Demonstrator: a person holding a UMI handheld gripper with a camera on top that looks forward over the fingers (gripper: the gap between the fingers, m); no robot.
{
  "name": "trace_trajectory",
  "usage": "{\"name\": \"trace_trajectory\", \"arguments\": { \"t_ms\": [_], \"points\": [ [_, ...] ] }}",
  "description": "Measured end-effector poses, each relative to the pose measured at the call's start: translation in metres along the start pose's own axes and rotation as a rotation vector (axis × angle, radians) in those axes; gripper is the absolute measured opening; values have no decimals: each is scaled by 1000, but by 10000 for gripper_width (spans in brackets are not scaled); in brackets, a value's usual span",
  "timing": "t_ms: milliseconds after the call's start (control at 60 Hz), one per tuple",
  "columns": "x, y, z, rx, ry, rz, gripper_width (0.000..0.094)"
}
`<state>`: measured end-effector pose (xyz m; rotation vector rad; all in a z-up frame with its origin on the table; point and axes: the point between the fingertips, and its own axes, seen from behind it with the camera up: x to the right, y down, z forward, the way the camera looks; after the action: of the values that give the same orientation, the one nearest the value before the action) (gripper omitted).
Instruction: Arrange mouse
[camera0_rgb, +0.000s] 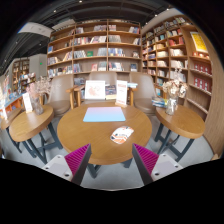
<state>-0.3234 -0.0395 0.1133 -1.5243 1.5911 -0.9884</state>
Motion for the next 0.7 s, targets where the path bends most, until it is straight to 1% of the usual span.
{"name": "trace_trajectory", "arguments": {
  "t_ms": [100,117,283,400,483,700],
  "points": [
    [5,5,6,-14,23,-11,849],
    [8,7,21,-11,24,-12,848],
    [15,18,65,-20,18,-15,849],
    [15,29,90,-48,6,-11,847],
    [18,38,107,-74,15,-8,849],
    [26,40,152,-110,34,-20,847]
  ]
}}
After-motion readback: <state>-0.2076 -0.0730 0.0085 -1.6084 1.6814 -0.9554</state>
